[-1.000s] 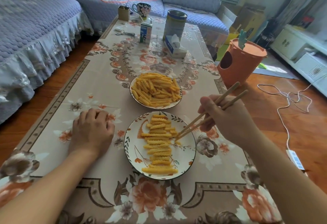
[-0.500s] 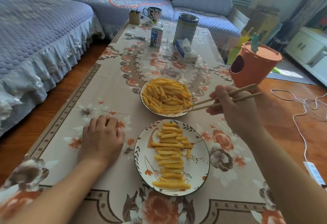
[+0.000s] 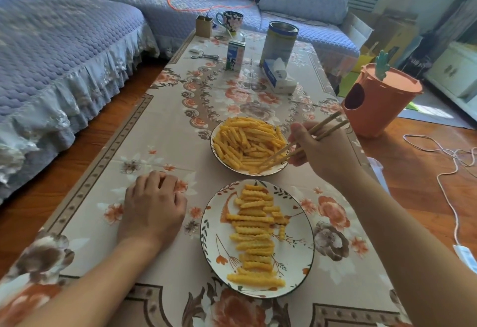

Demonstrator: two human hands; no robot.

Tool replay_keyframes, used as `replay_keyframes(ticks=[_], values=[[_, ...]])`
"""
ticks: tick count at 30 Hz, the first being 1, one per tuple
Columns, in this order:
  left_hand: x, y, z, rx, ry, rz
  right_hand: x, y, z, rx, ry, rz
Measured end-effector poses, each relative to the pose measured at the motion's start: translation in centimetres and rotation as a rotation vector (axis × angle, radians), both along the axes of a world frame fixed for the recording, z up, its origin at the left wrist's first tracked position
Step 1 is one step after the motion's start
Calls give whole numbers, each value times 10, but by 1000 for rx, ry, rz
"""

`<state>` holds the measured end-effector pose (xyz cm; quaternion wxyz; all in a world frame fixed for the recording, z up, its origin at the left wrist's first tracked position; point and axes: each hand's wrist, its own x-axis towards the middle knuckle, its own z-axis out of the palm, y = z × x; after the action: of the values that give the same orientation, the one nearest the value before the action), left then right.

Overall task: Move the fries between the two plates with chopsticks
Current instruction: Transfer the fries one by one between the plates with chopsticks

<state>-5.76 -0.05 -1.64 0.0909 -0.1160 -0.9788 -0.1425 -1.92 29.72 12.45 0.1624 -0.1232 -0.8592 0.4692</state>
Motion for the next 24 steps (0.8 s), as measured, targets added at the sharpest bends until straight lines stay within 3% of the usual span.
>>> replay_keyframes(ticks=[24], values=[[0, 0, 1, 15, -1, 0, -19, 20, 4, -99, -82, -33]])
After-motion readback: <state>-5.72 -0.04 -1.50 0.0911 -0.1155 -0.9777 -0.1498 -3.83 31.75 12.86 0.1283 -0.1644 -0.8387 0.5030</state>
